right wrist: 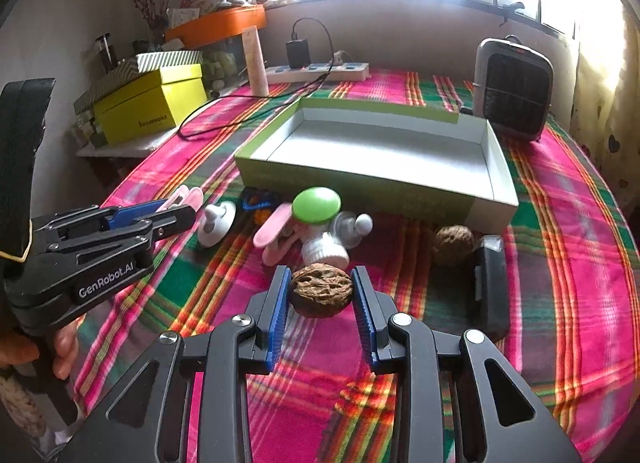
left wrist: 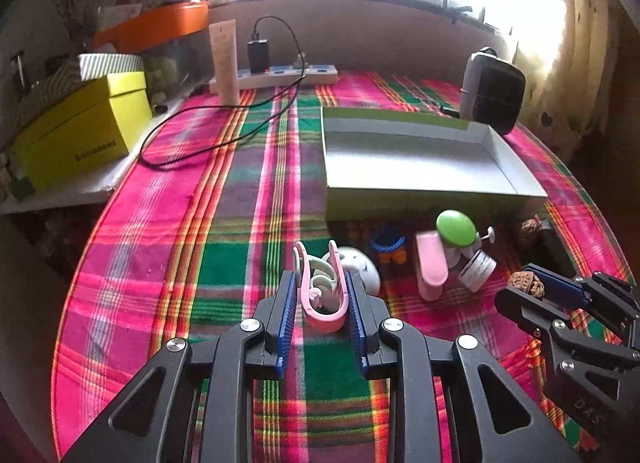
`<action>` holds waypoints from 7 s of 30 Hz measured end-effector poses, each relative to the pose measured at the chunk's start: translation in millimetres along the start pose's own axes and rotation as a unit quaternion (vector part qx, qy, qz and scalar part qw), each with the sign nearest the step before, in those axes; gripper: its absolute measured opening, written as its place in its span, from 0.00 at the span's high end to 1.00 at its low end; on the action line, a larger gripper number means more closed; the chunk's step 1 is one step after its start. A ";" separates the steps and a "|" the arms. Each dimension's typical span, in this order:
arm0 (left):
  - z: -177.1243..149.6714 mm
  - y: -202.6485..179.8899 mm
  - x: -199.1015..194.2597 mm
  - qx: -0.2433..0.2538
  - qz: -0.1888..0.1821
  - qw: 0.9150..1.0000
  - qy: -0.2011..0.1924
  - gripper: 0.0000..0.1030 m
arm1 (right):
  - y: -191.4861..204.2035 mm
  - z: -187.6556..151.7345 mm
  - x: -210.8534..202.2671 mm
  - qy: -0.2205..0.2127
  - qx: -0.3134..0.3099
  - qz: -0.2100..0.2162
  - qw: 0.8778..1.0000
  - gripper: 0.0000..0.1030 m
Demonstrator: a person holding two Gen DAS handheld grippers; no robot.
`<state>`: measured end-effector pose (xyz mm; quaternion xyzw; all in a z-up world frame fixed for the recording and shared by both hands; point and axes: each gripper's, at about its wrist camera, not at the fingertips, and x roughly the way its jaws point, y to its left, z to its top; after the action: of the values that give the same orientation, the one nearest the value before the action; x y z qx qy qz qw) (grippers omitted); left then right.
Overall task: Organize objects
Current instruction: 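Grasp the pink clip with the left gripper while the right gripper lifts the walnut, then carry the pink clip and walnut over the tray and release both, then withdraw both grippers from the tray toward the remaining objects, then grasp the white panda-face object with the left gripper while the right gripper grasps the black device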
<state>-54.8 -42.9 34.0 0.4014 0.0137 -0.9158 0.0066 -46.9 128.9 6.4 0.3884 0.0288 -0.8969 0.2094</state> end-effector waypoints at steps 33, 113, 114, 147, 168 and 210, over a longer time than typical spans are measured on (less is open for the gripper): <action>84.2 -24.2 47.6 0.015 -0.056 0.998 -0.006 0.78 | -30.6 89.5 50.4 -0.004 -0.003 -0.020 1.000 0.68; 99.5 -29.5 95.4 0.033 -0.042 0.998 0.023 0.60 | -60.3 128.3 115.9 0.054 0.064 -0.032 0.996 0.53; 99.1 -29.4 93.4 0.032 -0.043 0.998 0.022 0.58 | -60.3 127.3 113.1 0.051 0.065 -0.032 0.996 0.53; 45.2 -23.3 18.1 0.024 -0.028 0.999 -0.028 0.56 | -37.5 59.5 22.1 -0.019 0.057 -0.057 0.997 0.53; 6.7 -1.8 11.8 0.001 -0.041 0.999 -0.012 0.53 | -40.8 13.9 1.1 -0.015 0.045 -0.050 0.998 0.53; -1.7 -0.9 38.3 0.004 -0.040 0.999 0.026 0.50 | -85.9 -7.7 -8.3 -0.004 0.089 -0.103 0.991 0.53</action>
<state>-79.5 -42.0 4.7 0.4241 0.0265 -0.9047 -0.0318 -70.8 211.8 -2.6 0.3966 -0.0118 -0.9144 0.0808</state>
